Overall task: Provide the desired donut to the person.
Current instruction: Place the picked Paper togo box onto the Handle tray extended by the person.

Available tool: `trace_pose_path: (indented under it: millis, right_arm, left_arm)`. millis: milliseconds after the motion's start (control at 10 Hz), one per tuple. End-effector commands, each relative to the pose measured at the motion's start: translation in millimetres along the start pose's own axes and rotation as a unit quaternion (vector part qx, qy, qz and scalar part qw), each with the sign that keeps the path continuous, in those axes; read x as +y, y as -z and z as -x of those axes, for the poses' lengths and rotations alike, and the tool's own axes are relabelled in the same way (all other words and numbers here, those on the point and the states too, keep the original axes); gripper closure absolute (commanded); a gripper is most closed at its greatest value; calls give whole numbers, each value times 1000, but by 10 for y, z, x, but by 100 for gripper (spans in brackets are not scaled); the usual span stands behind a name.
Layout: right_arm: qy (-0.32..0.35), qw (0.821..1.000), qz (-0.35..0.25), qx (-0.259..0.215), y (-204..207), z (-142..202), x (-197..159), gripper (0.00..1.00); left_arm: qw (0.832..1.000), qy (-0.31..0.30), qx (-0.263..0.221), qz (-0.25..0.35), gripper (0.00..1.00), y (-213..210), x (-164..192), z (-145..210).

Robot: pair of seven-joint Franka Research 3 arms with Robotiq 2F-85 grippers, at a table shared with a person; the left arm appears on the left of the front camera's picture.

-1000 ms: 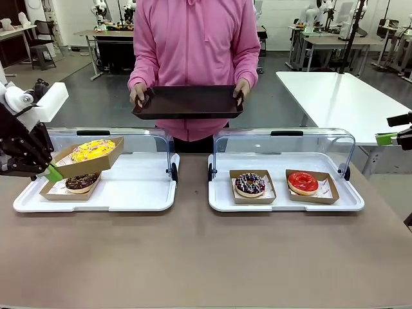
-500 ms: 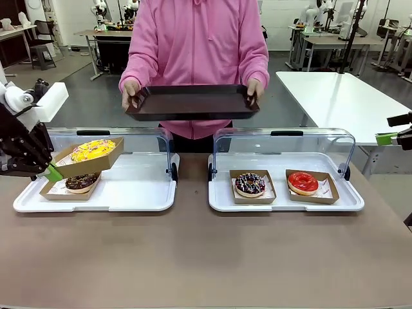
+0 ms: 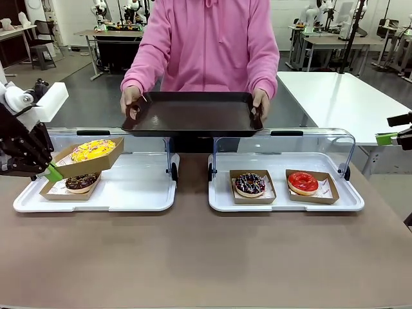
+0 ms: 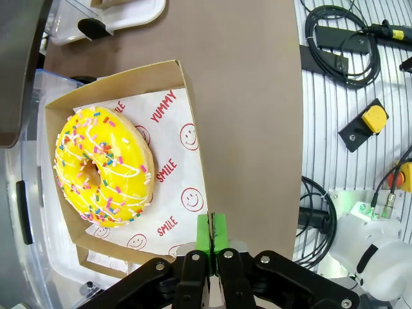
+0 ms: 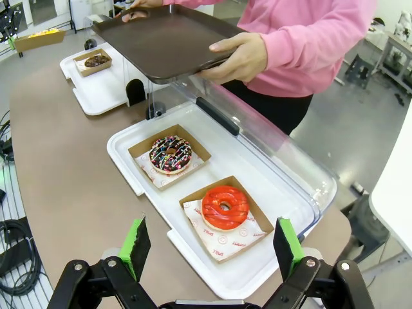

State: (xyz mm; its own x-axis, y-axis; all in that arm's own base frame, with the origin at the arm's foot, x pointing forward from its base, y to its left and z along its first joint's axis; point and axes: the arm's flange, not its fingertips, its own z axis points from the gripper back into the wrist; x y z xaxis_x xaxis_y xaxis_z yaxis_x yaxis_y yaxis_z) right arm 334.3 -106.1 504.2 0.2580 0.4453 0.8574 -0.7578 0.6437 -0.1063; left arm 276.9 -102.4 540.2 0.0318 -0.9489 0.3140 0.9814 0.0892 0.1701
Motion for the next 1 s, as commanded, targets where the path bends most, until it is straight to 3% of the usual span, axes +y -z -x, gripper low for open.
trace_pose_path:
  millis: [0,500,600,900]
  right_arm:
    - [-2,1000,-5,-12,31,8,-18,0]
    - [-2,1000,-5,-12,31,8,-18,0]
    - [-2,1000,-5,-12,31,8,-18,0]
    - [-2,1000,-5,-12,31,8,-18,0]
  left_arm:
    - [1000,-1,0,-8,100,-5,25,-4]
    - [1000,0,0,0,98,0,0,0]
    - [998,35,4,-55,98,-188,58,-225]
    - [991,100,40,-78,98,-430,433,-860]
